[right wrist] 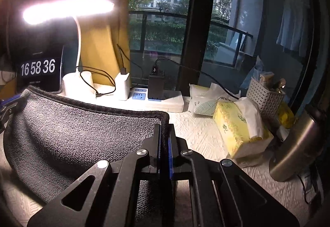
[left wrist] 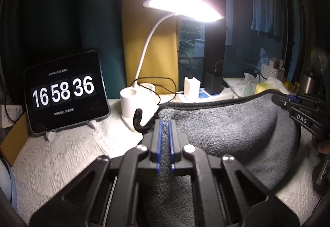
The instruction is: Fold towel
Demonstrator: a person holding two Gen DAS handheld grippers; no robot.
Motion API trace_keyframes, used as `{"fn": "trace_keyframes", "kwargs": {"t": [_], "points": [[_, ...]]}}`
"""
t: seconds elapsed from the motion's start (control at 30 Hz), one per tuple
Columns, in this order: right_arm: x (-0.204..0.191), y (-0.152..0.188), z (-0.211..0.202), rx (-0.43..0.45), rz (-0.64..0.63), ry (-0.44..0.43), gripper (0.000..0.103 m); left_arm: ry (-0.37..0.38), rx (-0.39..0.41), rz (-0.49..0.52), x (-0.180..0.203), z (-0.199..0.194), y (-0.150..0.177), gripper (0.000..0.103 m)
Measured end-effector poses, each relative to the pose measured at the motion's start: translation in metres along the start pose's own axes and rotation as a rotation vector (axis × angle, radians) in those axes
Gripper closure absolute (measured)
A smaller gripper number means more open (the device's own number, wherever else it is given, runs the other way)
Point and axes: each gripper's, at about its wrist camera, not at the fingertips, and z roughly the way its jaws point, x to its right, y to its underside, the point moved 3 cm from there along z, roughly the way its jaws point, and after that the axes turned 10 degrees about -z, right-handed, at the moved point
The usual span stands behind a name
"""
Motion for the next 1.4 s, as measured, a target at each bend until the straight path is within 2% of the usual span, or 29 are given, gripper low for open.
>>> {"fn": "trace_keyframes", "kwargs": {"t": [0.37,0.57,0.77,1.0,1.13,1.33,1.4], "points": [[-0.001,0.003,0.031,-0.019,-0.011,0.008,0.097,-0.021,-0.048,0.017,-0.004,0.036,0.008,0.097],[-0.008,0.009,0.052,-0.064,-0.042,0.017,0.097,-0.020,-0.133,-0.017,-0.012,0.061,0.013,0.097],[-0.013,0.016,0.066,-0.110,-0.063,0.016,0.097,-0.055,-0.193,-0.004,-0.013,0.077,0.016,0.093],[-0.009,0.020,0.078,-0.169,-0.041,0.003,0.097,-0.055,-0.326,-0.022,-0.017,0.101,0.025,0.092],[-0.009,0.023,0.088,-0.212,-0.039,-0.006,0.097,-0.036,-0.392,-0.076,-0.024,0.111,0.028,0.090],[-0.011,0.028,0.100,-0.280,-0.041,-0.019,0.097,-0.031,-0.403,-0.084,-0.024,0.111,0.028,0.089],[-0.012,0.029,0.103,-0.297,-0.046,-0.022,0.092,-0.026,-0.404,-0.097,-0.025,0.112,0.027,0.089]]}}
